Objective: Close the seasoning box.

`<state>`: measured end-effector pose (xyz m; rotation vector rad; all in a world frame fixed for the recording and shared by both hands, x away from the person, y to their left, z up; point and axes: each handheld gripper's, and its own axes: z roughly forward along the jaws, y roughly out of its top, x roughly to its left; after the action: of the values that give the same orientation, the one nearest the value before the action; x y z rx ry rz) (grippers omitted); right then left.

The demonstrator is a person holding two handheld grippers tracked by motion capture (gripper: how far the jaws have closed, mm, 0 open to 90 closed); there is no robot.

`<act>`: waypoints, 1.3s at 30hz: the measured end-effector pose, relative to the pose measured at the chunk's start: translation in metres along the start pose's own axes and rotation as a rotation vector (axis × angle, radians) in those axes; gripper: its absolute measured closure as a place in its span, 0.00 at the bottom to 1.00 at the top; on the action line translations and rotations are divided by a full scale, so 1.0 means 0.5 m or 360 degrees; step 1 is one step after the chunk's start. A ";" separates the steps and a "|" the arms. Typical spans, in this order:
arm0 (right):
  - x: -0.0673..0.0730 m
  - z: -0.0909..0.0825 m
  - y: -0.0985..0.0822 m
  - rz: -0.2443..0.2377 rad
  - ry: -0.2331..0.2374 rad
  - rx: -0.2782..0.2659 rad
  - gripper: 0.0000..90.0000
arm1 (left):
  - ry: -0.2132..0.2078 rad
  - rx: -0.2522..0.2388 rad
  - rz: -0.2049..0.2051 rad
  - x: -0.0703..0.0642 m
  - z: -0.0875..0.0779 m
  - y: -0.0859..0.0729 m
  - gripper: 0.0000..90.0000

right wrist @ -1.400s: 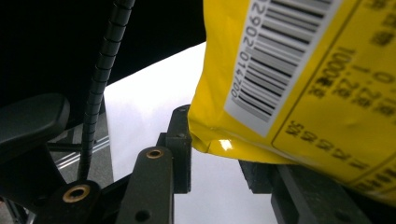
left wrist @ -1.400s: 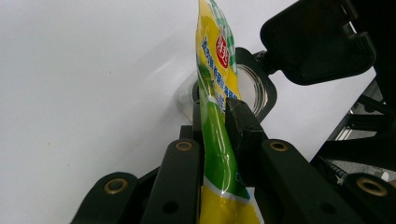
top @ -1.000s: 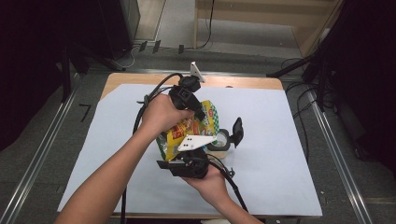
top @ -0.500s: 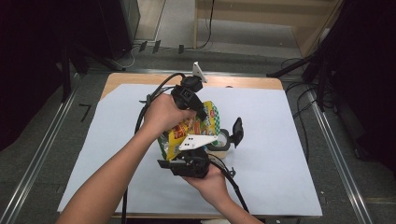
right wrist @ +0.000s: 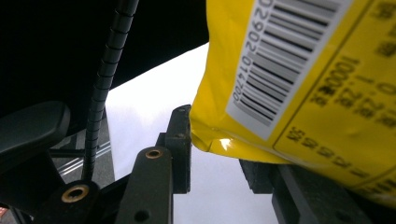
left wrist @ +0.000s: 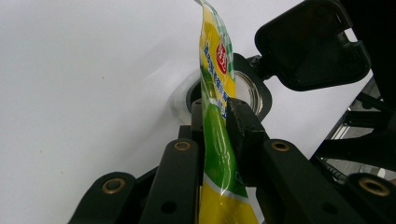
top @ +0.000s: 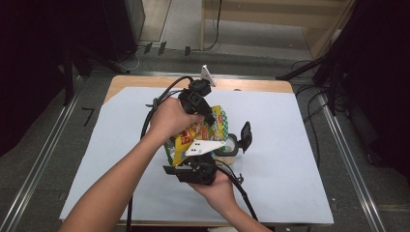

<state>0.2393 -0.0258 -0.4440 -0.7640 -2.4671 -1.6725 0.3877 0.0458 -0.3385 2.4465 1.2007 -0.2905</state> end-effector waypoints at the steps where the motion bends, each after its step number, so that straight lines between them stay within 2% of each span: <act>1: 0.000 0.000 0.000 -0.0001 0.0000 -0.0001 0.76 | -0.0003 0.0001 0.0003 -0.001 0.000 0.000 0.91; 19: -0.003 -0.002 -0.002 -0.0018 -0.0006 -0.0005 0.77 | -0.0016 -0.0009 -0.0003 -0.004 0.001 0.003 0.91; 27: -0.003 -0.006 -0.004 -0.0018 -0.0005 -0.0009 0.77 | -0.0008 0.0009 -0.0006 -0.008 0.003 0.005 0.91; 39: -0.007 -0.009 -0.003 -0.0020 -0.0006 -0.0003 0.78 | -0.0033 -0.0003 -0.0010 -0.006 0.005 0.008 0.90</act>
<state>0.2407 -0.0313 -0.4446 -0.7545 -2.4783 -1.6793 0.3892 0.0406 -0.3386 2.4323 1.1998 -0.3156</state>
